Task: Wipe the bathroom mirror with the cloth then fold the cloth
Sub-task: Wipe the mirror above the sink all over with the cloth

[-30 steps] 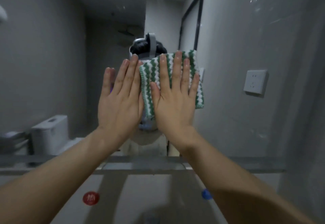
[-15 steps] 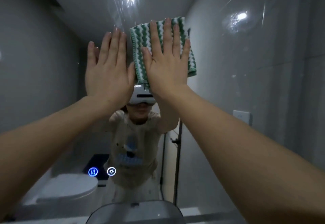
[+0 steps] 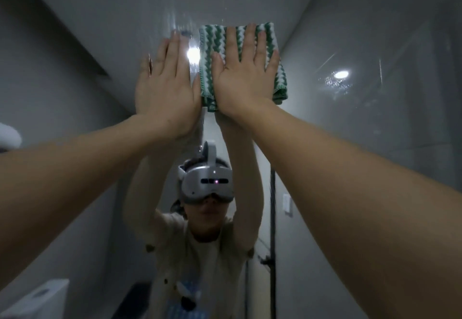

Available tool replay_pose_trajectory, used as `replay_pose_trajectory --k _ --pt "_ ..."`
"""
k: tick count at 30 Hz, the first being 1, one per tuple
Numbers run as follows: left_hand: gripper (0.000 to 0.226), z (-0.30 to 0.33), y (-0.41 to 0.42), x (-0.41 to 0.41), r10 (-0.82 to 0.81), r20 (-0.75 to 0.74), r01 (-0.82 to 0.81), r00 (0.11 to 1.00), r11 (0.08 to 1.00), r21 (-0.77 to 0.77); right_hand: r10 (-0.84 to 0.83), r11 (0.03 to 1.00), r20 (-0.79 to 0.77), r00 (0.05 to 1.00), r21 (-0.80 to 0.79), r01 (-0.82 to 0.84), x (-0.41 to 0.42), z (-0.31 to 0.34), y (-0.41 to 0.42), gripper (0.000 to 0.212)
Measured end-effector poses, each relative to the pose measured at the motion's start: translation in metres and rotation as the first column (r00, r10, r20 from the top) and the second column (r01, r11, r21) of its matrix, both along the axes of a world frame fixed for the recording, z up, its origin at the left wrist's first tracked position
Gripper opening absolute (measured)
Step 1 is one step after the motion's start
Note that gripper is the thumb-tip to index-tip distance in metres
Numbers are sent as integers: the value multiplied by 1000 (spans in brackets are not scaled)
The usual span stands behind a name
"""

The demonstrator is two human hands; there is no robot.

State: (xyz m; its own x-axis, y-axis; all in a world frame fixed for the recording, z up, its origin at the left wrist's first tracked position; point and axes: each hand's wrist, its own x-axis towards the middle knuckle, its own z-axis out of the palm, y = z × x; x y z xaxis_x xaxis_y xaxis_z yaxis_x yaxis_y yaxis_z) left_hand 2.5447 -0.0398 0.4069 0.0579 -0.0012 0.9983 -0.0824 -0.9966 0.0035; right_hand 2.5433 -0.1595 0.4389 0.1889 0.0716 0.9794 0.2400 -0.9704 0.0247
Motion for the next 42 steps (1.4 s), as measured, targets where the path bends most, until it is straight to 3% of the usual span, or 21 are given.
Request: replay_pose_trajectory --k 11,15,27,36,42 --pt "71 33 0 2 -39 76 38 996 999 19 32 999 35 999 20 -33 0 65 8 55" --pt "61 51 5 -5 -15 32 14 999 999 34 27 999 26 999 28 -28 -1 80 11 55" --pt "57 91 12 -16 44 -46 -42 998 998 39 19 999 36 999 -43 -17 -4 117 11 56" --pt "57 86 -7 -17 4 -71 -9 997 997 -71 44 991 -7 999 -126 -44 -7 113 -7 56" --pt "57 73 -67 -13 -34 -73 33 997 999 -25 52 991 -33 998 -121 -56 -4 99 -53 55"
